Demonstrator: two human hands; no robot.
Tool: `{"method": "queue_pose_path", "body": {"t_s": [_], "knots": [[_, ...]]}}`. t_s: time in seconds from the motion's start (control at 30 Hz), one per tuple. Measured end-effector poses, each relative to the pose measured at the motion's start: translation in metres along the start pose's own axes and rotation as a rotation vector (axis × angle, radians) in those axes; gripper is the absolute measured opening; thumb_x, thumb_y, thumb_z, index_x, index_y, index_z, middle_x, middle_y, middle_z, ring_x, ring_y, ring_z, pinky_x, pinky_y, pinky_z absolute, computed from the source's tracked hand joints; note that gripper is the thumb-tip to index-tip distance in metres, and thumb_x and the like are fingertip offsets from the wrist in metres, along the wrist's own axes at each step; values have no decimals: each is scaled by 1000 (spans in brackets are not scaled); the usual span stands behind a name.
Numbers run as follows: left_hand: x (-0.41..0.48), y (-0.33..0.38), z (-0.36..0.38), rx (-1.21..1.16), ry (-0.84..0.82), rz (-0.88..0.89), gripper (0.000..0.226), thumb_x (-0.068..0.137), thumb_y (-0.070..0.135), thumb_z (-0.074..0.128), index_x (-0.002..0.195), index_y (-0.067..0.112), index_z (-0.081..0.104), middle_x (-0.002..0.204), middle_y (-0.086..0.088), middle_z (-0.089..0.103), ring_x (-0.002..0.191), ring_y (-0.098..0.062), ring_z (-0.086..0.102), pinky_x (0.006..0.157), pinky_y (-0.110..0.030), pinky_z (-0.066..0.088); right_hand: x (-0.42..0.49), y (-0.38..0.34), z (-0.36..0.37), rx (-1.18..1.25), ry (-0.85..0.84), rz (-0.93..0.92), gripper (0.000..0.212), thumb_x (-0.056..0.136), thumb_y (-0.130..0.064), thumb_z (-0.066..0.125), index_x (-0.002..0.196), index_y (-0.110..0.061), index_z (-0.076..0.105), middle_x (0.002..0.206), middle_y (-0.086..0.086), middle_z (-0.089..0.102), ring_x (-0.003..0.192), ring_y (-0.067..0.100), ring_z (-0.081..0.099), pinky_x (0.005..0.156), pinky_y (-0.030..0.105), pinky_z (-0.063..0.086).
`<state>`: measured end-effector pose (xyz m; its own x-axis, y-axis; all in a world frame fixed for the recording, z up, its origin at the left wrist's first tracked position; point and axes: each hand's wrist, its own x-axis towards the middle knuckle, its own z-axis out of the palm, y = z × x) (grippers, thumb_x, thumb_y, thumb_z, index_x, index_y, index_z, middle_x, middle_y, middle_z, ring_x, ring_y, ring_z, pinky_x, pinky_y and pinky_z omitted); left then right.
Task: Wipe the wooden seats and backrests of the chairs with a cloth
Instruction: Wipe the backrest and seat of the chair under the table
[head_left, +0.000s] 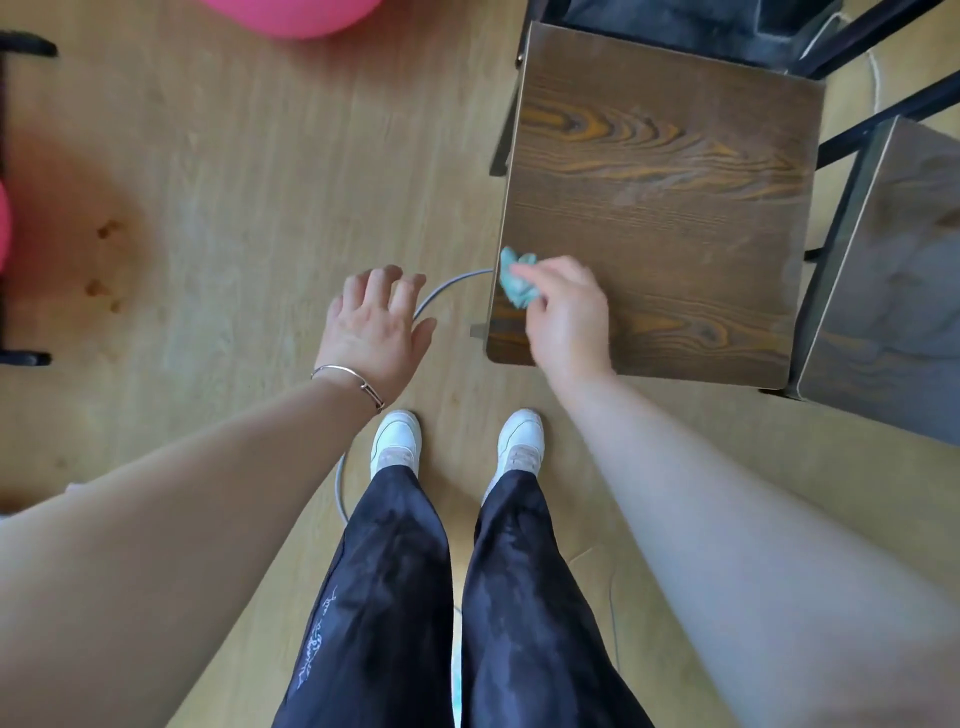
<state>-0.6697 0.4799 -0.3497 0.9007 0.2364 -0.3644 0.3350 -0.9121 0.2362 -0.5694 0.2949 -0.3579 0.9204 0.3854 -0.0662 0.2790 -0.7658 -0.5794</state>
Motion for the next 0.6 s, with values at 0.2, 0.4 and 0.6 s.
{"method": "queue_pose_path", "body": {"t_s": [0.2,0.4,0.6], "knots": [[20,14,-1,1,14,-51,48,96,44,41,138,21,39,137,-7,40,122,-35,36,94,-45,36,42,5,7,-100,-100,-6,38,80,-1,51,106,-17,74,102,6,62,93,25,53,80,27,46],[13,13,3,9,-27,-15,49,95,44,41,138,21,39,138,-7,41,123,-35,35,94,-45,37,-54,12,0,-47,-331,-178,42,80,1,47,106,-18,73,89,-3,60,84,25,49,69,33,45],[9,13,11,16,-47,-4,49,96,44,40,139,21,38,138,-6,40,122,-34,35,94,-45,37,-36,105,-62,-166,243,535,50,74,6,47,112,-13,73,106,13,62,97,34,60,86,25,43]]}}
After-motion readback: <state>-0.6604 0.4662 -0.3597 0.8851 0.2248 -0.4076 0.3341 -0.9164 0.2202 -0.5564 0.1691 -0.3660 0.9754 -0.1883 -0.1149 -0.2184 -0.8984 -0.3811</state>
